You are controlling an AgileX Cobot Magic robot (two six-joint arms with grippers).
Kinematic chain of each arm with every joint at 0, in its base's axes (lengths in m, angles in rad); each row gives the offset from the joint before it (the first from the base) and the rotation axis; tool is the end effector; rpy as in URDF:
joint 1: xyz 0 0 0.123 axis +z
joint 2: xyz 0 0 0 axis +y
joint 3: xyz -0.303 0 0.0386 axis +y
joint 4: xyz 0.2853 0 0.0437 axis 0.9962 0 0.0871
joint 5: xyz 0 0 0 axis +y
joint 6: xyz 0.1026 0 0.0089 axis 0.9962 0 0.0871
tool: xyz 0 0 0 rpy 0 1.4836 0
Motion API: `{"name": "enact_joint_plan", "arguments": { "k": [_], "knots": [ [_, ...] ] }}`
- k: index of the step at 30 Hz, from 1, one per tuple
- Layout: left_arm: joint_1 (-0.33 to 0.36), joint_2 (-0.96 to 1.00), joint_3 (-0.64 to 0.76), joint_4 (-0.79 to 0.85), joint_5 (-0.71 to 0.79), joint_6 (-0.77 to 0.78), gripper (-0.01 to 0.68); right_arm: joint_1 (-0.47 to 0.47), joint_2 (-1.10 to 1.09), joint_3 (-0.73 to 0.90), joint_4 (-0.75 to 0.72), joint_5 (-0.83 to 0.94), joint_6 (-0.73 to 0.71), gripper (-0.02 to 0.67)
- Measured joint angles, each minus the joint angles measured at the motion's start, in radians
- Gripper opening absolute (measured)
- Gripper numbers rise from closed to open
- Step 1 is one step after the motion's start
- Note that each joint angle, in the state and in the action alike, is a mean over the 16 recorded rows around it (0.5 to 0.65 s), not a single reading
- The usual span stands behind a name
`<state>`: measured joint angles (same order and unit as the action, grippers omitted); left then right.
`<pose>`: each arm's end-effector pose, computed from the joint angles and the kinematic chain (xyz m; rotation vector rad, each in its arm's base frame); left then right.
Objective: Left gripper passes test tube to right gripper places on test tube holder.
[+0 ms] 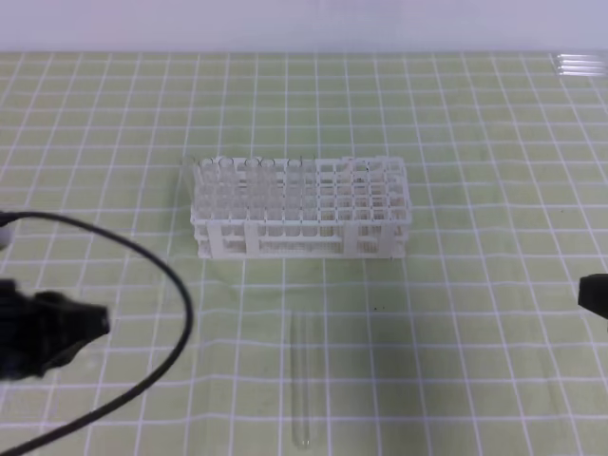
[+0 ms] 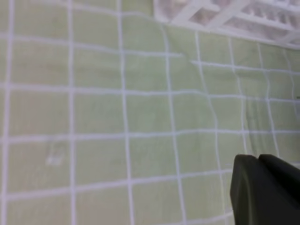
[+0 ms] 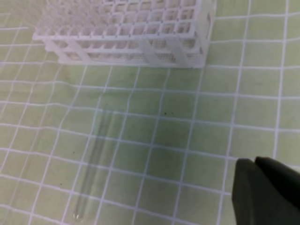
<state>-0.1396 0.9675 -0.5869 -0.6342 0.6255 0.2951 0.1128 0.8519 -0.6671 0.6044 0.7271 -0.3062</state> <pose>0.1998 -0.0642 0.2583 0.0456 2.4091 -0.6023 0.1834 0.0600 0.3034 -0.1356 2.3010 0.5907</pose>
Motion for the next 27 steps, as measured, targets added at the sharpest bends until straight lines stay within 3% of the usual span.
{"name": "enact_joint_plan", "arguments": {
  "k": [12,21,27],
  "knots": [
    [-0.344,0.347,-0.179,0.101,-0.103,-0.159,-0.002,0.058,0.021,0.0,-0.013,-0.027,-0.002,-0.016],
    [-0.579,0.552,-0.364,0.355,0.02,-0.476,-0.002,0.058,0.023,0.0,-0.037,-0.034,-0.014,-0.016],
    [-0.682,0.623,-0.452,0.474,0.117,-0.635,-0.002,0.058,0.023,0.0,-0.074,-0.038,-0.006,-0.016]
  ]
}}
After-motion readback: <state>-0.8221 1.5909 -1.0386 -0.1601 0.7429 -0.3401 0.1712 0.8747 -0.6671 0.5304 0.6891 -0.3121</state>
